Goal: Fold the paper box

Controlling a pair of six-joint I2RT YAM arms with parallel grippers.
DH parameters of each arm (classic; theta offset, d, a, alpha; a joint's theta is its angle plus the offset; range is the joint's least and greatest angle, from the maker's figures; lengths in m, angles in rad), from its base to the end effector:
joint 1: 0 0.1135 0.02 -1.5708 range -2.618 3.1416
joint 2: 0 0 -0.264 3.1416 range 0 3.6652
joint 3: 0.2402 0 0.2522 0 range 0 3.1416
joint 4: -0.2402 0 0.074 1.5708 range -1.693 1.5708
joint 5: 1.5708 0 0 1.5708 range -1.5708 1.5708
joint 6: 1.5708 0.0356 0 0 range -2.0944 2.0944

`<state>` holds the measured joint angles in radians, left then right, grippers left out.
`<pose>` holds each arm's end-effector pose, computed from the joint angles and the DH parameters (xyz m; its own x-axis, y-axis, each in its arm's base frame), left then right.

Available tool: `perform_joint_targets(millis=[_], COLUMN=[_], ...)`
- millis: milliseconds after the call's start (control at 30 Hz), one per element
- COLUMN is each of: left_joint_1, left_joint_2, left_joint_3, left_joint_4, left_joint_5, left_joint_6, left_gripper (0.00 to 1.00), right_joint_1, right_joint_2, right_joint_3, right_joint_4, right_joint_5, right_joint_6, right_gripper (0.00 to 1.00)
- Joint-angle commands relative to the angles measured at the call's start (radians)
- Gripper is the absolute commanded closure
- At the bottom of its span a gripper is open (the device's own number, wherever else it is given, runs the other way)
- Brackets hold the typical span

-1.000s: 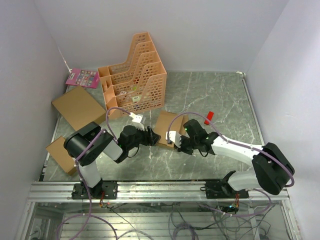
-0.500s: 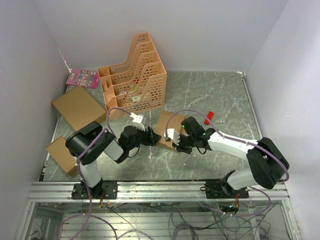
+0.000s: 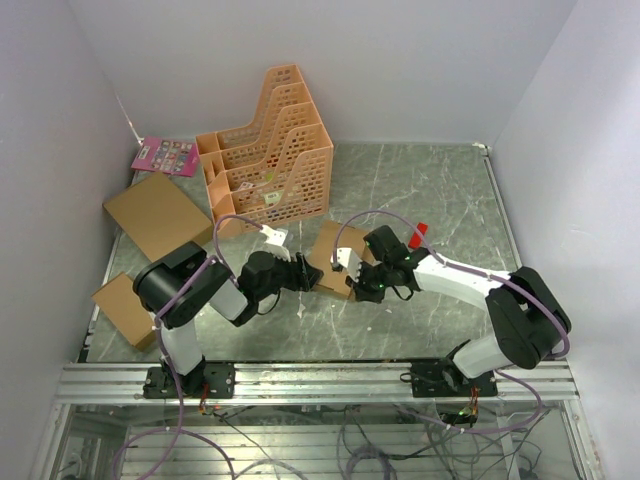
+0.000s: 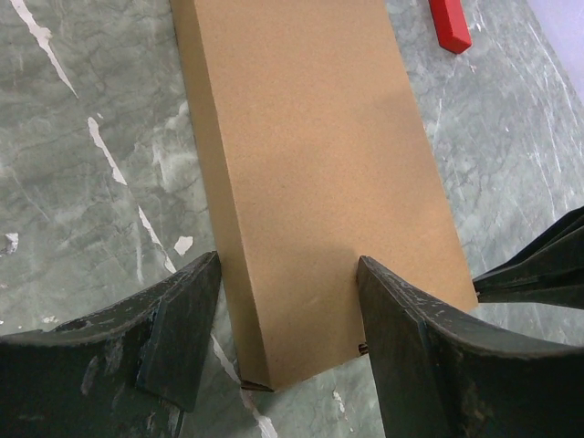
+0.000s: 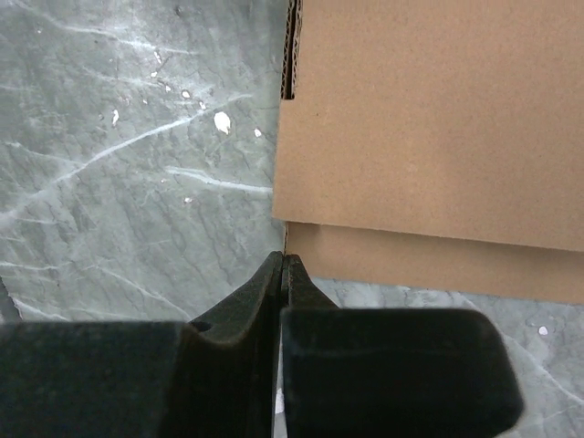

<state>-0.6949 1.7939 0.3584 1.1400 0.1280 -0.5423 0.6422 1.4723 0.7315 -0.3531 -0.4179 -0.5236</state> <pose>0.2087 -0.1799 0.1045 -0.5678 -0.1931 -0.8002 0.5089 0.6818 -0.5256 0.2029 0.1698 0.1605 -0.2678 -0.7710 -0.5778 -0.9590 0.2711 0.0827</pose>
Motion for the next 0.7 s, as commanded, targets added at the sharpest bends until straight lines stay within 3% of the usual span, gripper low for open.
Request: perform_joint_targets(millis=[0, 667], left_joint_1=[-0.015, -0.019], left_joint_2=[0.044, 0.061], left_joint_3=[-0.004, 0.005], left_joint_4=[-0.078, -0.08], left_joint_5=[0.008, 0.003], left_joint_6=[0.012, 0.009], left_gripper=[0.27, 0.27], right_joint_1=[-0.006, 0.037], right_joint_2=[-0.009, -0.023], right_joint_3=[0.04, 0.031], right_joint_4=[0.008, -0.014], right_joint_5=[-0.034, -0.022], right_joint_6=[-0.012, -0.069], right_gripper=[1.0, 1.0])
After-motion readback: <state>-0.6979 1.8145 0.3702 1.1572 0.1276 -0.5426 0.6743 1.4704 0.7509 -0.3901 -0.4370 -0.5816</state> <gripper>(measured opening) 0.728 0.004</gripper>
